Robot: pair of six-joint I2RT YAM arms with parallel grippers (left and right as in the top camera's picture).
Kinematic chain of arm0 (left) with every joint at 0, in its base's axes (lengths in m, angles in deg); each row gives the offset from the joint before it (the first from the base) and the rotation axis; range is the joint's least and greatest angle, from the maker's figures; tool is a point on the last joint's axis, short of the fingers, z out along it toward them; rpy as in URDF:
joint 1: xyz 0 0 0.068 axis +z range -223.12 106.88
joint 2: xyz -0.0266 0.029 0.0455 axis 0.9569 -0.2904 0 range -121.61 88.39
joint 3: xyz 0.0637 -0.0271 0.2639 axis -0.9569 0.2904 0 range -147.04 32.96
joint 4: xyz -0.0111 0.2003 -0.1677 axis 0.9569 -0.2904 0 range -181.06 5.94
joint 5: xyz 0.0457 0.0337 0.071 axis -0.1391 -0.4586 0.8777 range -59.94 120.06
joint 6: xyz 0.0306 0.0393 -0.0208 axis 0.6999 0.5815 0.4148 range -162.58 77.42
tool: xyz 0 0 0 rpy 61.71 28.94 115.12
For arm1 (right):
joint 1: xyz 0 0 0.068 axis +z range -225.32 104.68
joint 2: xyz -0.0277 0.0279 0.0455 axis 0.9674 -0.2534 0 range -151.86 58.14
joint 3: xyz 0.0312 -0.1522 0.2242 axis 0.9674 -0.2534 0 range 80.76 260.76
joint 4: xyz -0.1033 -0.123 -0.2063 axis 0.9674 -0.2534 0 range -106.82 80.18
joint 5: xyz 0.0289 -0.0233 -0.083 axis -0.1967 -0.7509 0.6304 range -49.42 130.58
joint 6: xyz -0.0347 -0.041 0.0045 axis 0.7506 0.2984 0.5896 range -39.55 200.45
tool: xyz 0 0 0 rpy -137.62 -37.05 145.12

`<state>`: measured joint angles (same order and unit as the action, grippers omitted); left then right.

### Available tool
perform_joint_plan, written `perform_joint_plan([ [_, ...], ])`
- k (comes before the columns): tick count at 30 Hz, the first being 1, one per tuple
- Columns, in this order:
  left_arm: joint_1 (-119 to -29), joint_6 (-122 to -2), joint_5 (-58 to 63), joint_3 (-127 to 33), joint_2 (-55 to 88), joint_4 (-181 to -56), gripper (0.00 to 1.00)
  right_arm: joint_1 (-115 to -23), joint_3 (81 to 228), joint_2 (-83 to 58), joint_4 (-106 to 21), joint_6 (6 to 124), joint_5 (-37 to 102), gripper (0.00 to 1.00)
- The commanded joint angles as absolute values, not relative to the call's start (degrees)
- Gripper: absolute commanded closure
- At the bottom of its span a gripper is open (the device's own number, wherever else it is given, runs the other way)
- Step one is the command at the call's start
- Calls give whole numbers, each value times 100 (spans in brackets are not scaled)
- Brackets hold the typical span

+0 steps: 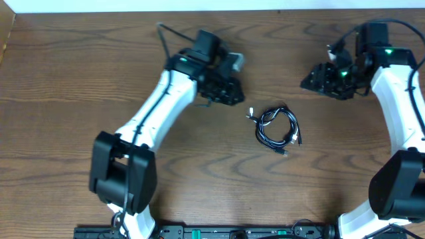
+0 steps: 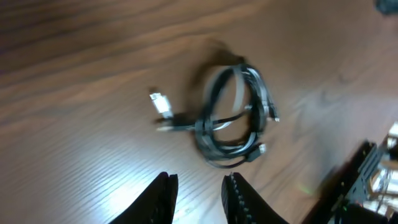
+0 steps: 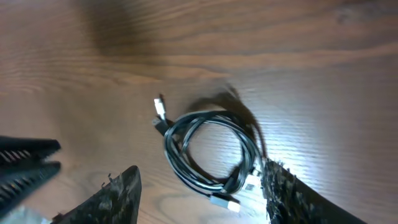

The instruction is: Untangle cables

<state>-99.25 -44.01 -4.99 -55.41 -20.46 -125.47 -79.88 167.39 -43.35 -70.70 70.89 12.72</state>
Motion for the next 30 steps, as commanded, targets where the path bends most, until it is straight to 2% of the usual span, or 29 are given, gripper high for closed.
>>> perform_joint_plan([
  [1, -10176, -4346, -507, -5522, -2438, -12370, 70, -8049, 16840, -4206, -7123, 7157, 1351, 41],
  [10, -10723, -4344, -236, -5522, -3091, -11861, 64, -8049, 16838, -4206, -7223, 7179, 1414, 41],
  [21, -11099, -4344, 1141, -5504, -3163, -11572, 63, -8047, 16838, -4206, -7252, 7198, 1412, 41],
  [30, -11162, -4346, 1169, -5426, -3218, -11391, 63, -8047, 16835, -4206, -7267, 7198, 1412, 41],
])
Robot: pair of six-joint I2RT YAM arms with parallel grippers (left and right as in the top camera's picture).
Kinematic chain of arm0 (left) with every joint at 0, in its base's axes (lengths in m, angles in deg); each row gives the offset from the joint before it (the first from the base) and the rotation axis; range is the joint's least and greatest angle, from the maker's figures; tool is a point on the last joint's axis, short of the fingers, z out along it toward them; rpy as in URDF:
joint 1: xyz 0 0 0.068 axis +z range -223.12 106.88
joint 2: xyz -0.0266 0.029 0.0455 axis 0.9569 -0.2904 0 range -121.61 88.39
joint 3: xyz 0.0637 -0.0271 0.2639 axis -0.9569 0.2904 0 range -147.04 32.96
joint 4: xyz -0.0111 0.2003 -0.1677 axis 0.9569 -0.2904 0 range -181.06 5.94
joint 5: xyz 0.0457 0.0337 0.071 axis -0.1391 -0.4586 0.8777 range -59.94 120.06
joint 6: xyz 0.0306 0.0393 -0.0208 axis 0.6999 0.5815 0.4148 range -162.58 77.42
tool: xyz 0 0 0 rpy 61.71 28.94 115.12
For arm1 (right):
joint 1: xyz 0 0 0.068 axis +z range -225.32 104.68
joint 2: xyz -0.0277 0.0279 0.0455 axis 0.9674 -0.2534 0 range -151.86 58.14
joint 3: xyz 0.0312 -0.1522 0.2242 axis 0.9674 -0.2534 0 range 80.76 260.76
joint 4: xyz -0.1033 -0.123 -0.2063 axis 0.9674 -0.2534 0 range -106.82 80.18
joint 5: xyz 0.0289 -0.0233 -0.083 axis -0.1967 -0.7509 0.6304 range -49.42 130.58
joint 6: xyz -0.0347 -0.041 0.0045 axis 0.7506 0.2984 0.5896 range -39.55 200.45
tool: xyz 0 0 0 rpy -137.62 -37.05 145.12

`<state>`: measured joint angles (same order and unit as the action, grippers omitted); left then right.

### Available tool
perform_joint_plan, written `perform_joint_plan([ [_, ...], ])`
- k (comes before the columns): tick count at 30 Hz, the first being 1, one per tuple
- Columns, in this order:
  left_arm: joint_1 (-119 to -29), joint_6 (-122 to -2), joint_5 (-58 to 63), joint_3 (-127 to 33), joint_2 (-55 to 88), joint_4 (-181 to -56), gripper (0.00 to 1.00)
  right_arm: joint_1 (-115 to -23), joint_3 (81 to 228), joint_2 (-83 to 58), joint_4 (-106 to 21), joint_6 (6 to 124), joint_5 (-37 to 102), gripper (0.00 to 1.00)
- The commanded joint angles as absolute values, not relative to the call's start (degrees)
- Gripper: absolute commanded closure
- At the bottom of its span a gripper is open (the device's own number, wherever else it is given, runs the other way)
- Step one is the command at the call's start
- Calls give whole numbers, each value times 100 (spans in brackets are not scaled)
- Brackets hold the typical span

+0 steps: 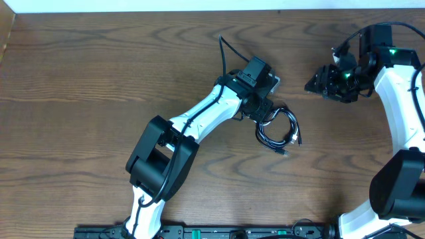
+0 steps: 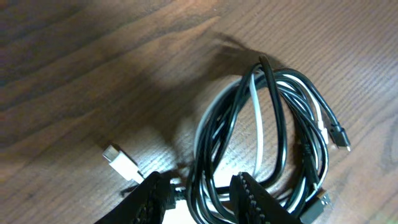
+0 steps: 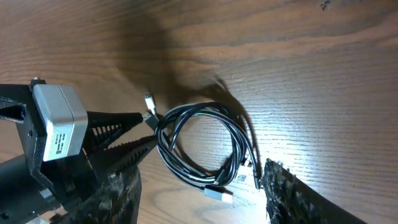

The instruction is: Untangle cables

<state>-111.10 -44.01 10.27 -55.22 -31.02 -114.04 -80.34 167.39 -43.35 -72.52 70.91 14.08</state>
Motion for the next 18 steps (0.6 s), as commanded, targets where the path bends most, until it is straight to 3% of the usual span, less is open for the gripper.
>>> perform_joint_plan([
  [1, -11180, -4344, 1171, -5423, -3222, -11393, 63, -8047, 16835, -4206, -7267, 7198, 1412, 41],
  [13, -11258, -4346, 1169, -5423, -3531, -11371, 65, -8047, 16835, -4206, -7302, 7198, 1412, 41],
  [18, -11258, -4346, 1169, -5428, -3548, -11349, 89, -8036, 16835, -4206, -7308, 7198, 1412, 41],
])
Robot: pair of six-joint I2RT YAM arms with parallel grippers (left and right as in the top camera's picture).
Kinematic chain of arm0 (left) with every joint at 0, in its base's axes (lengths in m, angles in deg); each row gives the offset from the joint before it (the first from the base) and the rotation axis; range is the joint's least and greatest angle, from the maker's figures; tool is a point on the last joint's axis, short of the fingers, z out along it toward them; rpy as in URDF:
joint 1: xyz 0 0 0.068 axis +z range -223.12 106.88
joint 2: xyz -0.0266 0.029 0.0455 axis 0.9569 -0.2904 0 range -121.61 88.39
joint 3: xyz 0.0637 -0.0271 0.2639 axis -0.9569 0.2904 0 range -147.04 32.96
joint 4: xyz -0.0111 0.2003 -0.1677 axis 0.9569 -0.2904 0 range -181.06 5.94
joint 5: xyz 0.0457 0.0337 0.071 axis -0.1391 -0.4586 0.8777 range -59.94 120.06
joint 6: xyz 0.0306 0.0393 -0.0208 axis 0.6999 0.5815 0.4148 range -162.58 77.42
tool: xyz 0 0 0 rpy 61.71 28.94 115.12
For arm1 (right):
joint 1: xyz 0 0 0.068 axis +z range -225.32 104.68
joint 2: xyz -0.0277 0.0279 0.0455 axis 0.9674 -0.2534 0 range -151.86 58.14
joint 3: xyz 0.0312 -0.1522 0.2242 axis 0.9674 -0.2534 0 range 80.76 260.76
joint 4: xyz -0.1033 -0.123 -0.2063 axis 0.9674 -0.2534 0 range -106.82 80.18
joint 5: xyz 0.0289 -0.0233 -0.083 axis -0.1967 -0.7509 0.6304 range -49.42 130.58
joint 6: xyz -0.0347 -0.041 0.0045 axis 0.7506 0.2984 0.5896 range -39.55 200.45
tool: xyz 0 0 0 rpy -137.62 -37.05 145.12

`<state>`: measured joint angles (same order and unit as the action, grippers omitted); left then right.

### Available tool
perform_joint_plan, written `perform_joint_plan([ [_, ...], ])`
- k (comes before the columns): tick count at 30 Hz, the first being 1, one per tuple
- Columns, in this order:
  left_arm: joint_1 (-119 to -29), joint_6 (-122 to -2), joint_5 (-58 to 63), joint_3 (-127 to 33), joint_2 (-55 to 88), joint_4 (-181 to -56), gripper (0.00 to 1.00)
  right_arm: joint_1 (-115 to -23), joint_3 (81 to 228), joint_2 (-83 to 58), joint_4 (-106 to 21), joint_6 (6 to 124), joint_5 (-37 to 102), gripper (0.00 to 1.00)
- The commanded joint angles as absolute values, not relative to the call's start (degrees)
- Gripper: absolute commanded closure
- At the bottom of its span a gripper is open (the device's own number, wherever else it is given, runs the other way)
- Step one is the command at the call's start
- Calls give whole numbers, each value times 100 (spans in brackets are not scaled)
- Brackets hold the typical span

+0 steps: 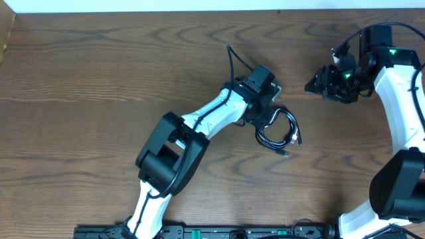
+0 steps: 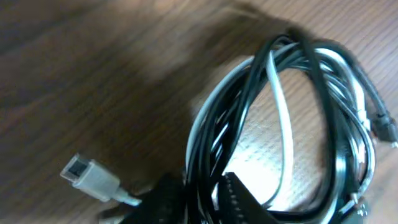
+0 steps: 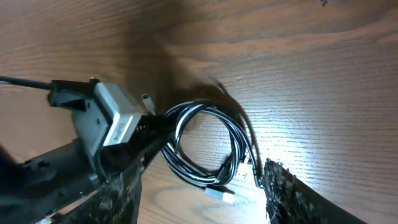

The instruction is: Untangle cables

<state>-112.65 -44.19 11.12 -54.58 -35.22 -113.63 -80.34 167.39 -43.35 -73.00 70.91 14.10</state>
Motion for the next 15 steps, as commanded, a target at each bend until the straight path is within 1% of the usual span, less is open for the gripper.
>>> perform_joint_plan([
  [1, -11258, -4346, 1169, -5428, -3535, -11347, 92, -8021, 16835, -4206, -7308, 7198, 1412, 41],
  [6, -11201, -4403, 1165, -5454, -3133, -11452, 92, -7857, 16835, -4206, -7287, 7196, 1408, 41],
  [12, -10891, -5109, 1084, -5504, -2223, -11721, 93, -7671, 16835, -4206, -7317, 7194, 1102, 42],
  [15, -10683, -5153, 585, -5504, -1854, -11787, 93, -7511, 16835, -4206, -7280, 7168, 798, 43],
])
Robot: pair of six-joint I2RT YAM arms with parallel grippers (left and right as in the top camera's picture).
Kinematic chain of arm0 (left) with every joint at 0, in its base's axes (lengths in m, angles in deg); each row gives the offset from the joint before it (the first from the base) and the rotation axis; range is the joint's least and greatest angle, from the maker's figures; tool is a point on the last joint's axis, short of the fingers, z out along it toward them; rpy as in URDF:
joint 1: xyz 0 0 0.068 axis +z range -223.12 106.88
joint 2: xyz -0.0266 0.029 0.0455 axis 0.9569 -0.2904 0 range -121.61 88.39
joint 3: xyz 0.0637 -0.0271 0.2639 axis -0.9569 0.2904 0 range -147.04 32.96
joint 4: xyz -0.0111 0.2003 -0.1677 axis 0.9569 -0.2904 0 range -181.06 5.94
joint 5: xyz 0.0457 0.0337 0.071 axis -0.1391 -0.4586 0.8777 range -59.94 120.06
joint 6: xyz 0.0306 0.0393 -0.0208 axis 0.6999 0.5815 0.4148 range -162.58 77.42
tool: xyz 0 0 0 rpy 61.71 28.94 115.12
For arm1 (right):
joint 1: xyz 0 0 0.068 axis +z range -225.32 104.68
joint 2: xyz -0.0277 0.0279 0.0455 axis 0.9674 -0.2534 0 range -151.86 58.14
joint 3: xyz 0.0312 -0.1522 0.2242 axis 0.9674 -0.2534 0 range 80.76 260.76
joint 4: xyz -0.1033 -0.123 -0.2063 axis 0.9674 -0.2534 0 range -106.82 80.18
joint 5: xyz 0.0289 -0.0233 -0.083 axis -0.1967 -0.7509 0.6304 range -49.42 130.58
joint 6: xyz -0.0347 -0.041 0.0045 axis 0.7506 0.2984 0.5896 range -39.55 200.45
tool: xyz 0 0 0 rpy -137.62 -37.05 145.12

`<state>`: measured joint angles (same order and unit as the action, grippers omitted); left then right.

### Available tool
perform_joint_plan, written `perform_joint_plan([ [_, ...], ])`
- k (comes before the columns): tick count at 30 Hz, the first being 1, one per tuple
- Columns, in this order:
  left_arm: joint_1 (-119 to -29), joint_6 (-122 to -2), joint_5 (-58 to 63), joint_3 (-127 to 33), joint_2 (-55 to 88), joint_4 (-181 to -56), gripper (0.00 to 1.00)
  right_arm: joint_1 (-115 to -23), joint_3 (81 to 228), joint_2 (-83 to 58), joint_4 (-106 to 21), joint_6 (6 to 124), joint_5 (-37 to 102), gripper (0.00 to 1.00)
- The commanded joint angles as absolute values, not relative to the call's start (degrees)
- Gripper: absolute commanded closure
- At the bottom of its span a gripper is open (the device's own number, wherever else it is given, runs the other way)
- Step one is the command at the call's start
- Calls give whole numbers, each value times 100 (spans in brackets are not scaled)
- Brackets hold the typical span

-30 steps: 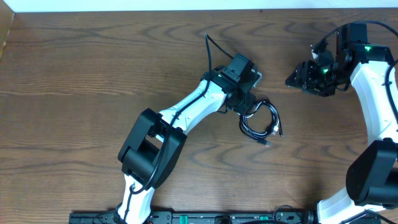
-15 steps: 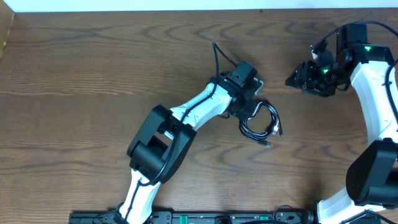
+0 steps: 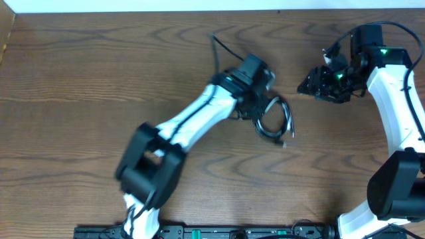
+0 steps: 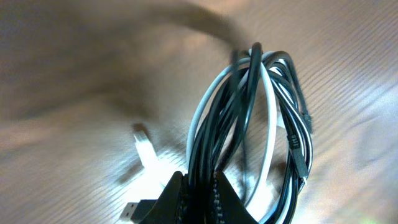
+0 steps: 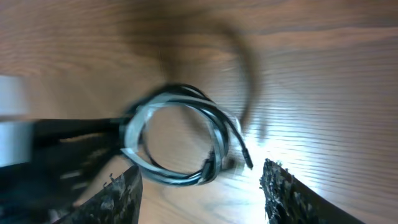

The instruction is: Untangle cables

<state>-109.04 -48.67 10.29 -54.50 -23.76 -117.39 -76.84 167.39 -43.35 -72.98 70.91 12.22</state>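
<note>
A coiled bundle of black and white cables (image 3: 275,119) lies mid-table, partly raised at its left side. My left gripper (image 4: 198,182) is shut on the bundle's strands (image 4: 249,118); in the overhead view the left gripper (image 3: 257,111) is at the coil's left edge. A white plug (image 4: 144,144) and a black USB plug (image 4: 138,208) stick out beside the fingers. My right gripper (image 3: 309,85) hovers open to the upper right of the coil, apart from it. In the right wrist view the bundle (image 5: 180,134) is blurred, beyond the wide-spread fingers (image 5: 121,196).
The brown wooden table (image 3: 80,79) carries nothing else in view. The left arm (image 3: 192,126) stretches diagonally across the middle. The right arm (image 3: 398,99) runs along the right edge. A light wall strip borders the far edge.
My left gripper has closed fully on the bundle's strands and the coil has shifted slightly left and tipped up. The right gripper has edged a little left, still open.
First the left gripper was open, well left of the coil, and the right gripper hovered open at the far right. Then the left gripper stood at the coil's left edge, then straddled its strands. Now it grips them and the coil is tilted.
</note>
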Motion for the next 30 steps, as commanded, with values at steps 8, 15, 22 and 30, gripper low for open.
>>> perform_joint_plan([
  [8, -10305, -5297, 96, -5502, -1649, -12128, 92, -7022, 16835, -4206, -6856, 6781, 177, 45],
  [15, -10292, -5358, 115, -5502, -1649, -12176, 93, -6615, 16835, -4217, -6386, 6167, 105, 47],
  [22, -10292, -6029, 227, -5502, -1649, -12178, 92, -6211, 16792, -4377, -6078, 5354, 483, 57],
  [30, -10290, -6189, 227, -5502, -1649, -12169, 93, -6025, 16733, -4497, -6036, 5065, 916, 68],
])
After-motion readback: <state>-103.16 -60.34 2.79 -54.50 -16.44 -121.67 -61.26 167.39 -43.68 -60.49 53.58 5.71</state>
